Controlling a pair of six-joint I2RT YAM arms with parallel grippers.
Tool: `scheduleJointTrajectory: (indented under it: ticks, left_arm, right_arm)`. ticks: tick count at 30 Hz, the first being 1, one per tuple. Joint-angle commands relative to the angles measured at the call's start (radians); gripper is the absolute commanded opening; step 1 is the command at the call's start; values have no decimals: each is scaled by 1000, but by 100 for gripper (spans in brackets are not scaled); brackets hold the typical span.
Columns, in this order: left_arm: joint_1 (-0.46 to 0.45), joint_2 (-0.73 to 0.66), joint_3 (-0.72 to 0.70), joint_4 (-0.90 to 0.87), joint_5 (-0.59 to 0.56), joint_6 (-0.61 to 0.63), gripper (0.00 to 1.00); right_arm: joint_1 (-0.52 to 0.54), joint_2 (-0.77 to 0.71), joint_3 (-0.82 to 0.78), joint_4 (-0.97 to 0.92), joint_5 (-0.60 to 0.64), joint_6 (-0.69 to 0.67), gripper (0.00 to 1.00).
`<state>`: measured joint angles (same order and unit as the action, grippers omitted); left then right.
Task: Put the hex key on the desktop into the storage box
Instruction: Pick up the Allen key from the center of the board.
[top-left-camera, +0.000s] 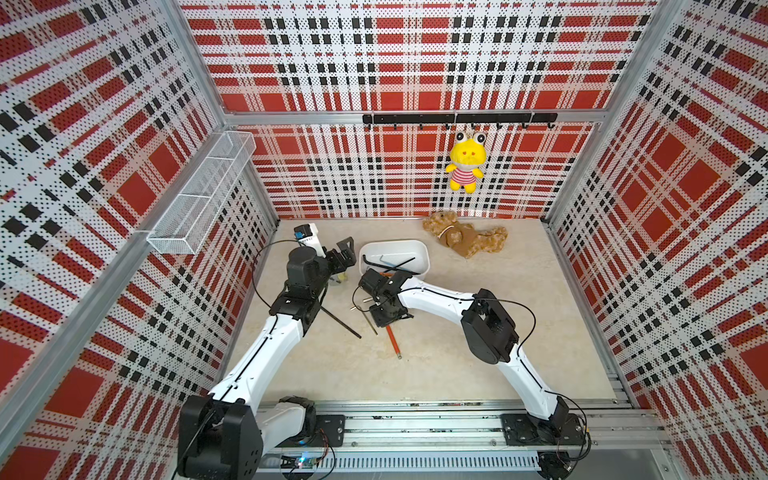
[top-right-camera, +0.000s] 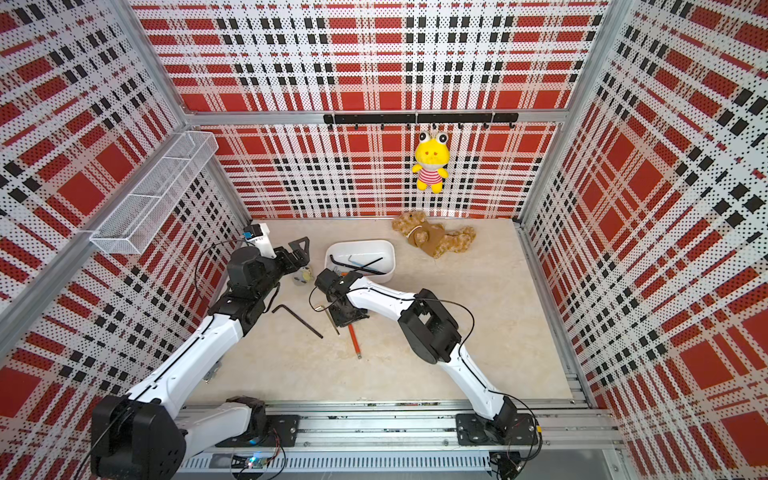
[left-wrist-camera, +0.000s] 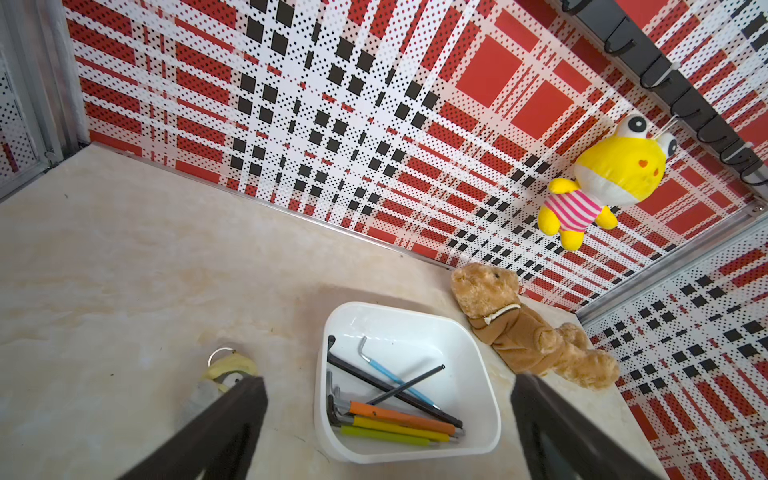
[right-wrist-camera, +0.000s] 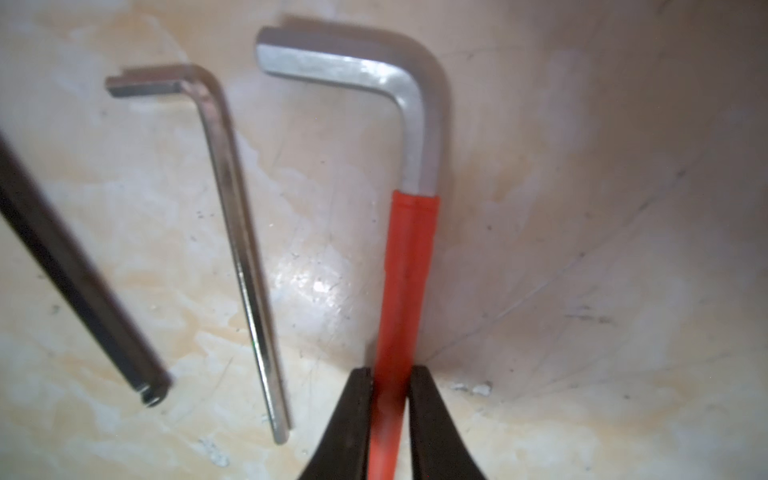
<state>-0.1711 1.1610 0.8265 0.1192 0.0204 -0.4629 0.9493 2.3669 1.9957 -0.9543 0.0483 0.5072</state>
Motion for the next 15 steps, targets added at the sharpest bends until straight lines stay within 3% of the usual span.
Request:
scheduleJointTrajectory:
  ticks: [1, 5, 8, 15]
  left_arm:
    - [-5, -4, 36, 7, -7, 12, 99]
    - [-5, -7, 33, 5, -9, 13, 99]
    - [-6, -9, 28, 5, -10, 15, 99]
    - [2, -23, 22, -1, -14, 18, 99]
  right_arm:
    - [12, 43, 15, -87, 61, 13, 19]
    - [14, 42, 11, -112, 104, 16, 0]
    - [4, 7, -26, -82, 125, 11, 0]
    - [-57, -188, -231, 157, 46, -51, 0]
